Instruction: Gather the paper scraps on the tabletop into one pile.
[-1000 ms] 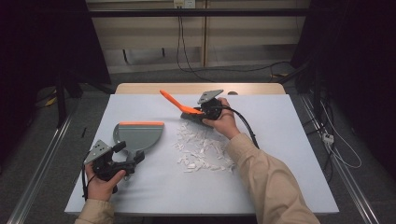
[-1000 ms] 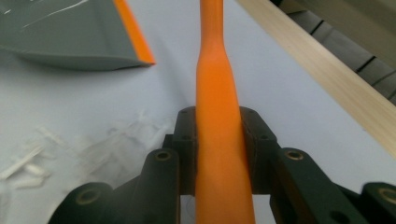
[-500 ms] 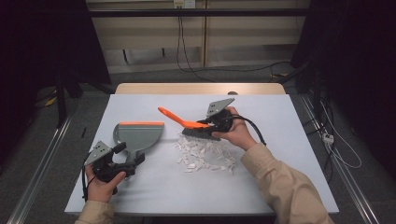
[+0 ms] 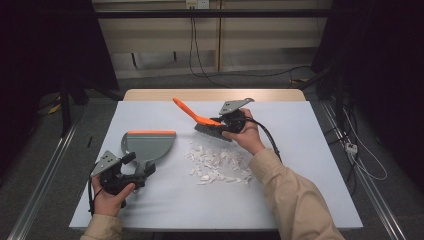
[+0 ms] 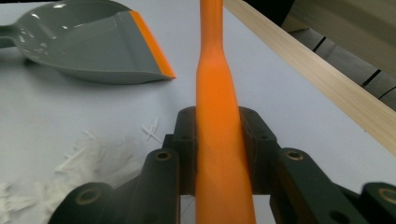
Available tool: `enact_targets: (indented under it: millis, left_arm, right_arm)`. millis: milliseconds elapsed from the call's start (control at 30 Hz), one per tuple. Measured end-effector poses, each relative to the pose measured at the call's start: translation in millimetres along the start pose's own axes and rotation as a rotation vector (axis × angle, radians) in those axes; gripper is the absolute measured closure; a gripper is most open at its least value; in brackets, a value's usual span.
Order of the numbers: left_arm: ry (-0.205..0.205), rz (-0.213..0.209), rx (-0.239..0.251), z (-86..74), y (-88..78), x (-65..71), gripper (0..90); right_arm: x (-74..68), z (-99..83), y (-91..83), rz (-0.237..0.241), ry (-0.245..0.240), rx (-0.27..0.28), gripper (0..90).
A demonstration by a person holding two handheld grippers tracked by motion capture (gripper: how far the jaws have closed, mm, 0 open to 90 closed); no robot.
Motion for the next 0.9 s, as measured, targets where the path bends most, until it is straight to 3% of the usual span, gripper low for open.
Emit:
enact_targets:
  millis: [233, 300, 400, 567, 767, 833, 900]
  left_arm:
    - [-0.009, 0.002, -0.004, -1.7, 0.6, -1.5, 6.1]
    - [-0.009, 0.001, -0.005, -2.0, 0.8, -1.2, 6.2]
    - [-0.007, 0.002, -0.006, -2.2, 0.8, -1.1, 6.1]
    - [-0.008, -0.001, -0.006, -2.3, 1.2, -0.3, 6.1]
    - [-0.002, -0.004, -0.006, -2.1, 0.5, 0.5, 6.3]
    - [-0.002, -0.004, -0.004, -1.5, 0.3, 0.9, 6.3]
    - [0.000, -0.004, -0.004, -1.1, 0.3, 1.0, 6.3]
  right_arm:
    - [4.4, -0.6, 20.0, -0.039, -0.033, -0.020, 71.2]
    - [0.4, -3.1, 24.4, -0.004, -0.022, -0.017, 71.2]
    - [-8.7, -3.1, 25.4, 0.024, -0.054, -0.035, 71.1]
    - [-27.5, -5.9, 18.5, 0.094, -0.099, -0.054, 71.1]
    - [-47.4, -13.6, -0.7, 0.168, -0.115, -0.069, 71.1]
    - [-50.9, -12.7, -9.8, 0.172, -0.114, -0.061, 71.1]
    - [-48.7, -8.3, -19.8, 0.146, -0.100, -0.028, 71.1]
Point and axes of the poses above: each handheld gripper's, and its own axes: y roughly forward along the jaws, z roughly out of its top, x roughly to its right, the point moved 10 cm from there along y, roughly forward along the jaws, and after that the axes turned 6 degrees about z, right-handed, at the moved point
